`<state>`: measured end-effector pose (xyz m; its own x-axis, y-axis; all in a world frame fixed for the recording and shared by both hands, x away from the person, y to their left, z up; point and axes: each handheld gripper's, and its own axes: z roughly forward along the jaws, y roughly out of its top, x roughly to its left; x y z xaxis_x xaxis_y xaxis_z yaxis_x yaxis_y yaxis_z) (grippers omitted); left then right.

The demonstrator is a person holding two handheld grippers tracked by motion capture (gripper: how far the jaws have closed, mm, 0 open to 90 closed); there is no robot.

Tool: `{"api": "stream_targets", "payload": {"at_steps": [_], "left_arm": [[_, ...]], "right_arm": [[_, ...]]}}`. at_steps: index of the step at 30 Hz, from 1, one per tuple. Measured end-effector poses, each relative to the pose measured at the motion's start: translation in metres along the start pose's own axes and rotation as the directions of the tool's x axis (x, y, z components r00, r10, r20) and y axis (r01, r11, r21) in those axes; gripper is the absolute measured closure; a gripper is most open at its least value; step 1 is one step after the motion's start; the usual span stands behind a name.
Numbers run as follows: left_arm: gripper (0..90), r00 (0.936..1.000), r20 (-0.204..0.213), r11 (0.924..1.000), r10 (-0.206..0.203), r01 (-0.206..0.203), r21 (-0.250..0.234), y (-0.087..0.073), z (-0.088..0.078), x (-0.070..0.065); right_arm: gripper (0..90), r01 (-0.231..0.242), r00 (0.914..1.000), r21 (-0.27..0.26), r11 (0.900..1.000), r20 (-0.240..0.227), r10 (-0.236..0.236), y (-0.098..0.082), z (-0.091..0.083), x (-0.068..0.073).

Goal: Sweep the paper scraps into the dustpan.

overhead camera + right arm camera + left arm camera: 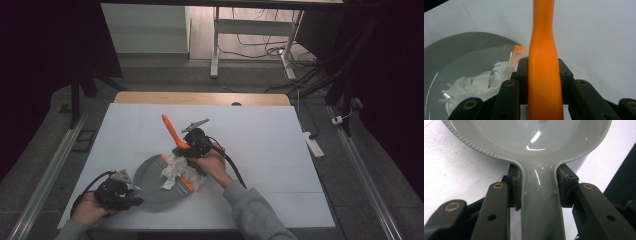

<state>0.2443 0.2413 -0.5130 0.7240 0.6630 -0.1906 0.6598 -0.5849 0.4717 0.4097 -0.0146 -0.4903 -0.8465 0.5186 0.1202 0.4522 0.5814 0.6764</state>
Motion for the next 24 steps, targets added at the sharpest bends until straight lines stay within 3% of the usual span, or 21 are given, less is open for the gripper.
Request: {"api": "stream_targets", "payload": {"at_steps": [15,19,24], "left_arm": [[61.6,1.0,0.002,1.0,0.0,0.0,0.001,0.0,0.0,0.001],[61.7,1.0,0.003,1.0,0.0,0.0,0.002,0.0,0.0,0.0],[61.6,1.0,0.002,1.0,0.001,-0.001,0.002,0.0,0.0,0.001]], "right_arm": [[70.5,0.04,0.9964,-0.011,0.999,-0.075,-0.04,0.007,0.003,0.023],[70.4,0.048,0.9967,-0.034,0.998,-0.063,-0.05,0.01,-0.003,0.024],[70.5,0.027,0.9994,-0.078,0.997,-0.022,-0.028,0.013,-0.021,0.009]]}}
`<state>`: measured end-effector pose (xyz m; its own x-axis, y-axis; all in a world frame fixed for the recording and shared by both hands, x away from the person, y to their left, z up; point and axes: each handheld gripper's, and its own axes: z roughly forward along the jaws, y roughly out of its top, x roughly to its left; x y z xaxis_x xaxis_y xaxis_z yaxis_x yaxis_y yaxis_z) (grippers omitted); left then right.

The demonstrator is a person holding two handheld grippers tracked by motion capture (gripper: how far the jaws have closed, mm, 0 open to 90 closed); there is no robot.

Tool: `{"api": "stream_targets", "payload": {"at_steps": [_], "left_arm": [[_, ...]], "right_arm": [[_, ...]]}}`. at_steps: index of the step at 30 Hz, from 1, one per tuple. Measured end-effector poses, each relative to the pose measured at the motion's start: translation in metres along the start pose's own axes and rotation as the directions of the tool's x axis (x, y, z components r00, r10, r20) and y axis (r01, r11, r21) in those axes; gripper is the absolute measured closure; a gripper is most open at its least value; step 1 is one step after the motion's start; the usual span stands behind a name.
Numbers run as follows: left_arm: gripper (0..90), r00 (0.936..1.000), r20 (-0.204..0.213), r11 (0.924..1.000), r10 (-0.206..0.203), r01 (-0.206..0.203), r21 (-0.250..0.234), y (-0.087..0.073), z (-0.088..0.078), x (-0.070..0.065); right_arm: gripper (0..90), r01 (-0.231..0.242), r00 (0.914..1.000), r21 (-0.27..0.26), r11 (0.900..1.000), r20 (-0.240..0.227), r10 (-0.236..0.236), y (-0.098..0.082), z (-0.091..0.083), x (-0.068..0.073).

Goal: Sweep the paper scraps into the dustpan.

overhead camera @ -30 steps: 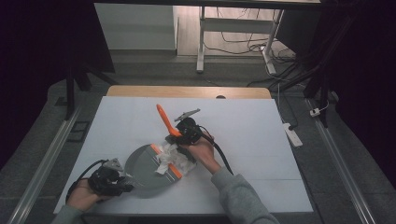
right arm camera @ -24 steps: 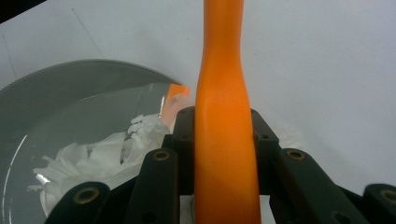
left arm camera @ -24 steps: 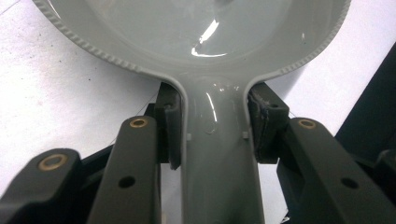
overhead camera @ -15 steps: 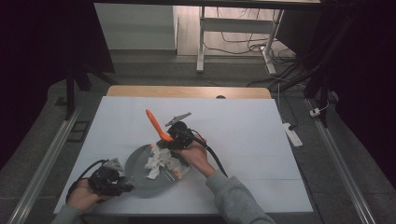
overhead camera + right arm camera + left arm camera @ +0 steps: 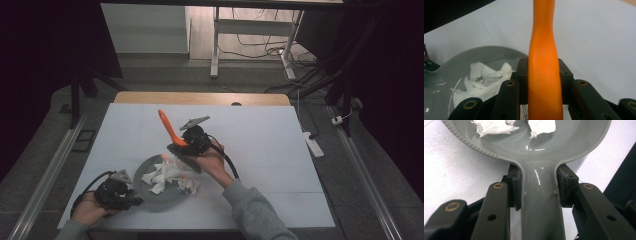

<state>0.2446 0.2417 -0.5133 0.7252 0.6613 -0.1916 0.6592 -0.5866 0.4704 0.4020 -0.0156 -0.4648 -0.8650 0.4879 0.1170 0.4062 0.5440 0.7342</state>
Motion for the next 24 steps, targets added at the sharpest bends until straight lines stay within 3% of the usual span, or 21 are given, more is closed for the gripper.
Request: {"api": "stream_targets", "payload": {"at_steps": [5,10,14,24], "left_arm": [[61.6,1.0,0.0,1.0,0.0,0.0,0.001,0.0,0.0,0.0],[61.7,1.0,0.002,1.0,0.0,0.0,0.001,0.0,0.0,0.0],[61.7,1.0,0.004,1.0,0.0,0.0,0.001,0.0,0.0,0.0],[61.7,0.9999,0.013,1.0,0.001,-0.001,-0.001,-0.001,-0.001,0.0]], "right_arm": [[70.4,-0.031,0.9979,-0.026,0.999,0.056,0.032,0.0,-0.015,-0.019],[70.4,-0.071,0.9926,-0.026,0.997,0.097,0.074,-0.003,-0.018,-0.036],[70.4,-0.086,0.9854,-0.007,0.996,0.147,0.086,-0.004,-0.012,-0.049],[70.5,-0.138,0.9733,0.052,0.989,0.192,0.126,-0.006,0.01,-0.071]]}}
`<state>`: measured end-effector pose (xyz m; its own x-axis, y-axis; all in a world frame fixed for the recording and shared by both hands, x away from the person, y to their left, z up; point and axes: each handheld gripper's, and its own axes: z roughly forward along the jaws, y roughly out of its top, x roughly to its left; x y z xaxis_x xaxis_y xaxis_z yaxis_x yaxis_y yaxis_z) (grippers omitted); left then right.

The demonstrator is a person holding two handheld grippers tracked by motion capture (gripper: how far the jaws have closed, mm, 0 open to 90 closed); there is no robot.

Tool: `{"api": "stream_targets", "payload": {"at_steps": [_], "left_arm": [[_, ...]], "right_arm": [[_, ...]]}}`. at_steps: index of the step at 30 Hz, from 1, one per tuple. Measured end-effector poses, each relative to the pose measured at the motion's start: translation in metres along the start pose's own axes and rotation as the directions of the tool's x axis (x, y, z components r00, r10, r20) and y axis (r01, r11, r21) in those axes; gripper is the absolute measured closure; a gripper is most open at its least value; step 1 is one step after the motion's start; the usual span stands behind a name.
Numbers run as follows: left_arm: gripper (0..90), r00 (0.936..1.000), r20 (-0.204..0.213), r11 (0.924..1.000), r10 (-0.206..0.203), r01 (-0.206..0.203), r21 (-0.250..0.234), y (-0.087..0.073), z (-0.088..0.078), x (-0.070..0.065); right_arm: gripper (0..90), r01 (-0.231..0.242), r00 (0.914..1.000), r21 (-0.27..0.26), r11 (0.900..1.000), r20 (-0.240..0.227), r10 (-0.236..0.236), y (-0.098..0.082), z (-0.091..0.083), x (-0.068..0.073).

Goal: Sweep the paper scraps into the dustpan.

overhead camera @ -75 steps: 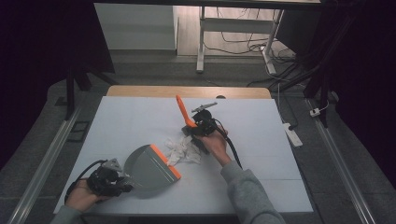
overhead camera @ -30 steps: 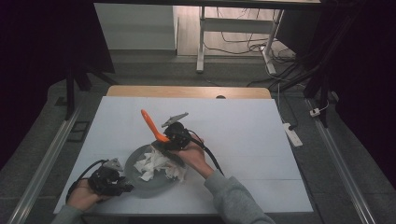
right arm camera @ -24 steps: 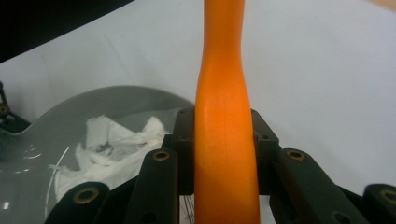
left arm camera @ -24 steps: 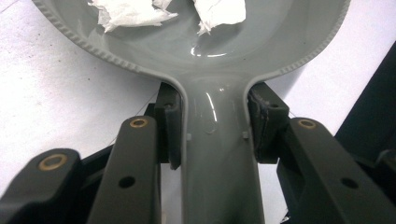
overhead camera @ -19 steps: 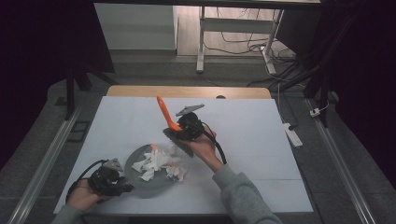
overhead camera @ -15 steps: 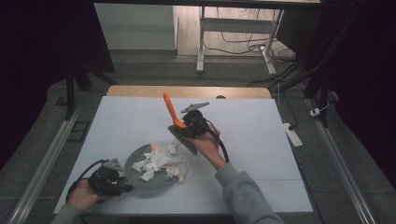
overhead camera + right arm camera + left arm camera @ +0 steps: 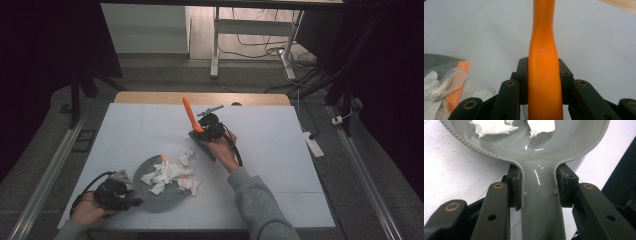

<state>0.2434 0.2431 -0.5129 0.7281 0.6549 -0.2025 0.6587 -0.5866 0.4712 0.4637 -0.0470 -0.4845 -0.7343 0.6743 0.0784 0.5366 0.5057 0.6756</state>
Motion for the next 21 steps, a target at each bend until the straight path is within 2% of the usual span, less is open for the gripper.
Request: {"api": "stream_targets", "payload": {"at_steps": [4,11,17,21], "left_arm": [[61.7,1.0,-0.001,1.0,0.003,-0.003,0.002,0.0,0.0,0.0],[61.7,1.0,-0.001,1.0,0.007,-0.007,0.005,0.0,0.001,-0.001],[61.7,1.0,-0.001,0.9999,0.01,-0.01,0.007,0.001,0.002,-0.002],[61.7,1.0,-0.001,0.9999,0.009,-0.009,0.007,0.002,0.002,-0.002]], "right_arm": [[70.5,0.014,0.9999,0.017,1.0,-0.009,-0.014,0.001,0.005,0.003],[70.6,0.041,0.9986,0.041,0.998,-0.034,-0.04,0.002,0.011,0.017],[70.6,0.059,0.9961,0.053,0.997,-0.068,-0.056,0.001,0.012,0.027],[70.6,0.069,0.9932,0.062,0.996,-0.098,-0.063,-0.002,0.012,0.04]]}}
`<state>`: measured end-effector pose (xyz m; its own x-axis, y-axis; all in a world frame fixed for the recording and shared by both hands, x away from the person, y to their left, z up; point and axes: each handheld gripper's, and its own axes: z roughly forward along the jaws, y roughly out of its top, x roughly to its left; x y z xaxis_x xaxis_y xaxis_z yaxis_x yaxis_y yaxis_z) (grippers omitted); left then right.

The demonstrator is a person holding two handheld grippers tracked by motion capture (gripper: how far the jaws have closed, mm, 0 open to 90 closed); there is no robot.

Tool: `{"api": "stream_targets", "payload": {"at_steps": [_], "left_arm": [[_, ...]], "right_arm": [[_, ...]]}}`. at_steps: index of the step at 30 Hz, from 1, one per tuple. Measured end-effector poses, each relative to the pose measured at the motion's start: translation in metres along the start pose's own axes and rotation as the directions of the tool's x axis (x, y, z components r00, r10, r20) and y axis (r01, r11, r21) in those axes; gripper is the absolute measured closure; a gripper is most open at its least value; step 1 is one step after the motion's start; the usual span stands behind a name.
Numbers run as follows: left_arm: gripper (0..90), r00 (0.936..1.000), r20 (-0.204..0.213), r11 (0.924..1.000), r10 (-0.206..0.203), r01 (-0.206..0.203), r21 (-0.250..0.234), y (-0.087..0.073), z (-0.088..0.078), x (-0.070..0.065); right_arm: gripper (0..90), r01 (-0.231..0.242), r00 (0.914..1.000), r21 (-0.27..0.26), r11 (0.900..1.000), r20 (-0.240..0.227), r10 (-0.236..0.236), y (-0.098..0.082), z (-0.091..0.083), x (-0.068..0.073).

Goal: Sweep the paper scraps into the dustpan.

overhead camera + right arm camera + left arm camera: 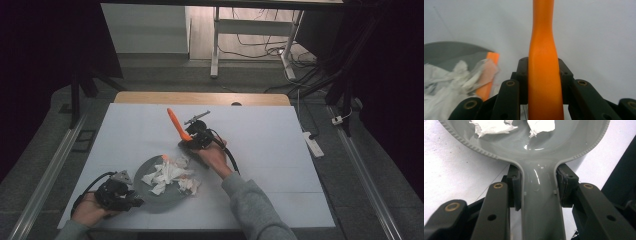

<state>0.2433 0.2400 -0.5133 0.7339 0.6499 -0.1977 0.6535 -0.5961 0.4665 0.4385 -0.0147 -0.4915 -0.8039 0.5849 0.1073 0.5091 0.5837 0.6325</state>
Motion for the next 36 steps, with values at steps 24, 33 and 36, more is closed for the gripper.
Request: {"api": "stream_targets", "payload": {"at_steps": [24,33,36], "left_arm": [[61.7,1.0,-0.002,1.0,0.0,0.0,0.001,0.001,0.001,-0.001],[61.7,1.0,0.002,1.0,-0.002,0.002,-0.001,-0.002,0.001,-0.001],[61.7,1.0,0.004,1.0,0.002,-0.002,0.001,-0.003,0.0,-0.001]], "right_arm": [[70.5,0.103,0.9823,-0.075,0.992,-0.149,-0.113,-0.005,-0.015,0.06],[70.5,0.047,0.9954,-0.194,0.98,-0.072,-0.062,-0.004,-0.058,0.031],[70.5,0.039,0.9982,-0.19,0.981,-0.039,-0.047,-0.011,-0.067,0.023]]}}
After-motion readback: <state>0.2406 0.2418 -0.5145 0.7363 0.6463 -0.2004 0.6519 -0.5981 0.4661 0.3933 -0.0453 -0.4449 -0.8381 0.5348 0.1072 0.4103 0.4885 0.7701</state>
